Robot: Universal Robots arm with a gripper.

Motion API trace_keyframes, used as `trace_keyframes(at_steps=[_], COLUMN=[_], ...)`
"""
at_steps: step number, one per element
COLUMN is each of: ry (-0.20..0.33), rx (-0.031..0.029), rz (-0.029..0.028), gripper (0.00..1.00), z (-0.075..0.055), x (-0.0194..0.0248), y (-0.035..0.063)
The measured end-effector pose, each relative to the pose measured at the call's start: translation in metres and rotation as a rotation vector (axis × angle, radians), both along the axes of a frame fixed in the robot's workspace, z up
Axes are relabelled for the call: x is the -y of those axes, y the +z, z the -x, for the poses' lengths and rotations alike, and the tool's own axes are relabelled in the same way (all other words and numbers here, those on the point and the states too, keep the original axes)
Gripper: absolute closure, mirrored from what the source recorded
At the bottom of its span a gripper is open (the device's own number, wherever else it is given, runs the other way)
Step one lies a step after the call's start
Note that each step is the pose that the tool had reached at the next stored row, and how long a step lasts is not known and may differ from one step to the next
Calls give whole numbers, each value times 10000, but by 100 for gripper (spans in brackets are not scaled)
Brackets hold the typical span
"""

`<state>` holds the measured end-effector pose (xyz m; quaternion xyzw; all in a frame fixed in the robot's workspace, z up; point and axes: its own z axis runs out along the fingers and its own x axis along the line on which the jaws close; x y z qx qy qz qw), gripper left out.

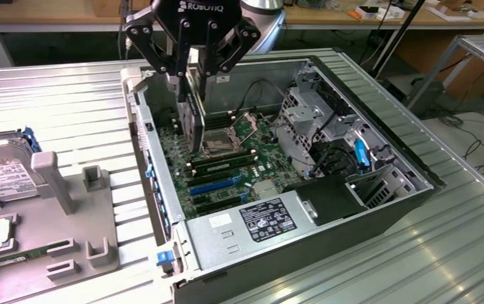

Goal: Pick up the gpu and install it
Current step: 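Pick up the gpu and move the gpu toward the slot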

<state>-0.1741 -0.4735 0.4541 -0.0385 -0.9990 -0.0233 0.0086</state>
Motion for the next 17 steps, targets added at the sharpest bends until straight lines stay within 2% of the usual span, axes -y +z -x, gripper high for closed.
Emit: trace_keyframes(at_steps=[3, 10, 11, 17], ry=[0, 1, -1, 10], rx=[0, 0, 0, 1], rz=[0, 1, 0, 0], gripper=[73, 73, 73, 73], z=[-102, -483, -584, -853], x=[0, 0, 0, 0], y=[-7, -28, -36, -56])
